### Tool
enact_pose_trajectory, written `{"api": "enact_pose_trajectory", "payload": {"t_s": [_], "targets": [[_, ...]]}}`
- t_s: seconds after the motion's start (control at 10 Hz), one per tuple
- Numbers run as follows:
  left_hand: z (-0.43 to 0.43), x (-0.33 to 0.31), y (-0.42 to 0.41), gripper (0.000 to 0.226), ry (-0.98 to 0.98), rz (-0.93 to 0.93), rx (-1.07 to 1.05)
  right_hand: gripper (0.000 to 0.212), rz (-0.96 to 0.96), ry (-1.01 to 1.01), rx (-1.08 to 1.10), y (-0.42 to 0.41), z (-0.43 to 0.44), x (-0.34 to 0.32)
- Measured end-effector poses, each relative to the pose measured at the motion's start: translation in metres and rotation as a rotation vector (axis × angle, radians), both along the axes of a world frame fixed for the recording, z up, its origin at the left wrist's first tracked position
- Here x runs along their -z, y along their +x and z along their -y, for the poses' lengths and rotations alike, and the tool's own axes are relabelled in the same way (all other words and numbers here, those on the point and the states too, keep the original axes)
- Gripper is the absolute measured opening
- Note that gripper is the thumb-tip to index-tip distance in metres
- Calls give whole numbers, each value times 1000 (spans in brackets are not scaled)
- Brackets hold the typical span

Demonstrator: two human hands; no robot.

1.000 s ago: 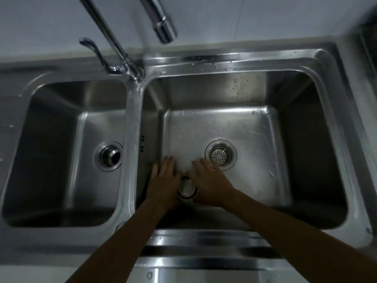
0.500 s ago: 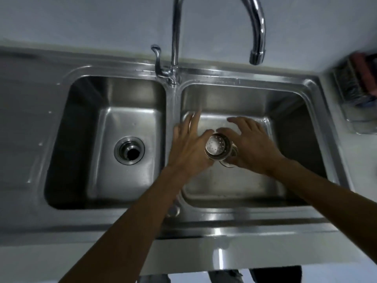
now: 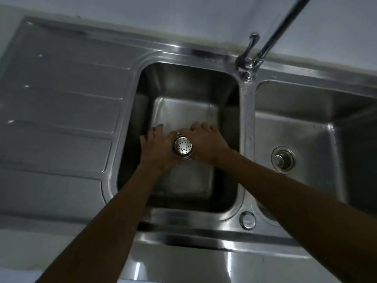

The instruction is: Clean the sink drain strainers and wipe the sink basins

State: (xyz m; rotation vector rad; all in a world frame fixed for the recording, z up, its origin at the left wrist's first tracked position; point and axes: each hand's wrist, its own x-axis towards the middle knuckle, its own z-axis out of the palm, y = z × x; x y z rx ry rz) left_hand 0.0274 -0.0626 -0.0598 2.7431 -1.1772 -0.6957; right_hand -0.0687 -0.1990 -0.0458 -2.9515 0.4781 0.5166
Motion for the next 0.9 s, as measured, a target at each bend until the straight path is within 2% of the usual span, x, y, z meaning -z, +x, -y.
{"api": "enact_pose_trajectory", "payload": {"t_s": [0.2, 0.3, 0.4, 0.5, 0.6, 0.8, 0.9], "targets": [[20, 55, 17, 82, 39, -39, -11, 74, -111, 68, 159, 21, 5, 52], [24, 62, 23, 83, 43, -43, 3, 73, -134, 113, 192, 22, 7, 62], [23, 63, 25, 101, 104, -45, 51, 88, -145, 167, 200, 24, 9, 68], [22, 63, 22, 107, 115, -51, 46, 109, -176, 158, 176, 21, 6, 70], [22, 63, 20, 110, 105, -54, 24, 113, -152, 148, 172, 20, 6, 76], [22, 48, 1, 106, 189, -103, 0, 118, -190, 251, 193, 6, 4, 67], [11, 34, -20, 105, 170, -138, -39, 108, -133, 237, 177, -18, -8, 51]]}}
